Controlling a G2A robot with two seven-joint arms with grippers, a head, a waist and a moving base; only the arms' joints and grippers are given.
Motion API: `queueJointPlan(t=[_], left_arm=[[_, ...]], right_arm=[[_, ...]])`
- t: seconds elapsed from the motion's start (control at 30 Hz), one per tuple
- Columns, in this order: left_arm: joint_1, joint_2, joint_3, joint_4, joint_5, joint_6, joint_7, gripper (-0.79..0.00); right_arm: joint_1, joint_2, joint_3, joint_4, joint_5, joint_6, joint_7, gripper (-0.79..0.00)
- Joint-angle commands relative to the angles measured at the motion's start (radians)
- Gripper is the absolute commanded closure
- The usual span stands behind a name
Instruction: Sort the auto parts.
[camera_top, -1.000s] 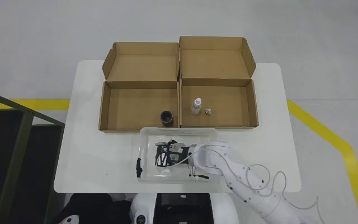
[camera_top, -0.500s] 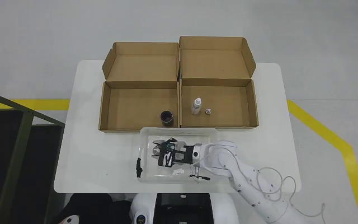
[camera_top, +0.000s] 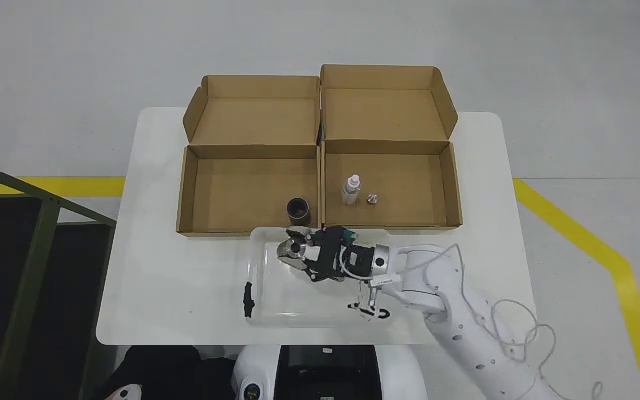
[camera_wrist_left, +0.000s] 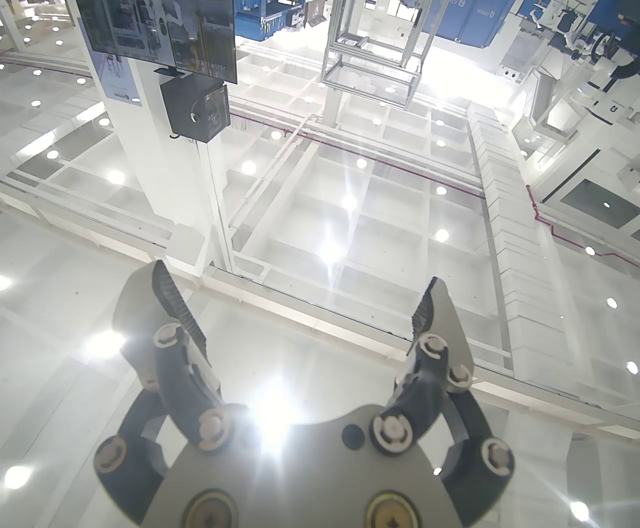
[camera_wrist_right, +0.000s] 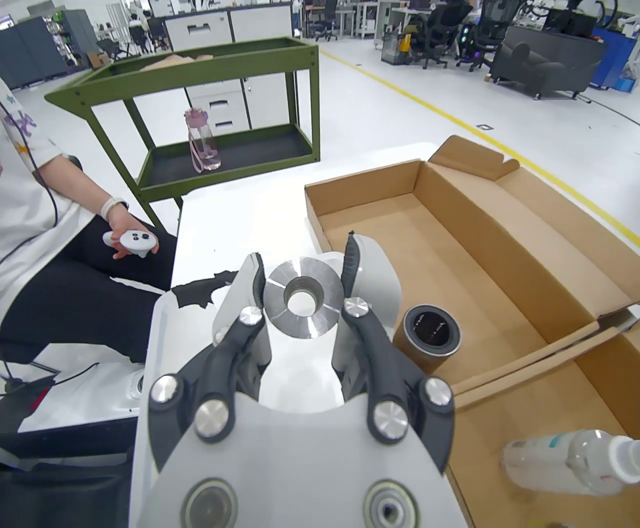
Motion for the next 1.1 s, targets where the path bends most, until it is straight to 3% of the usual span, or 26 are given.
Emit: queueJointPlan(t=[0.0,0.7,1.07], left_arm=[[0.000,0.000,0.000,0.000,0.000,0.000,0.000,-0.785],[0.000,0.000,0.000,0.000,0.000,0.000,0.000,-0.785],[0.000,0.000,0.000,0.000,0.000,0.000,0.000,-0.785]], right_arm=[[-0.005,0.004,0.022,-0.016,0.019,-0.003,-0.002,0.000],[-0.051,0.027,0.138,-0.150,0.105,-0.009,-0.018,0.000],[-0.029,0.022,0.076,-0.083,0.060,0.017,0.013,0.000]])
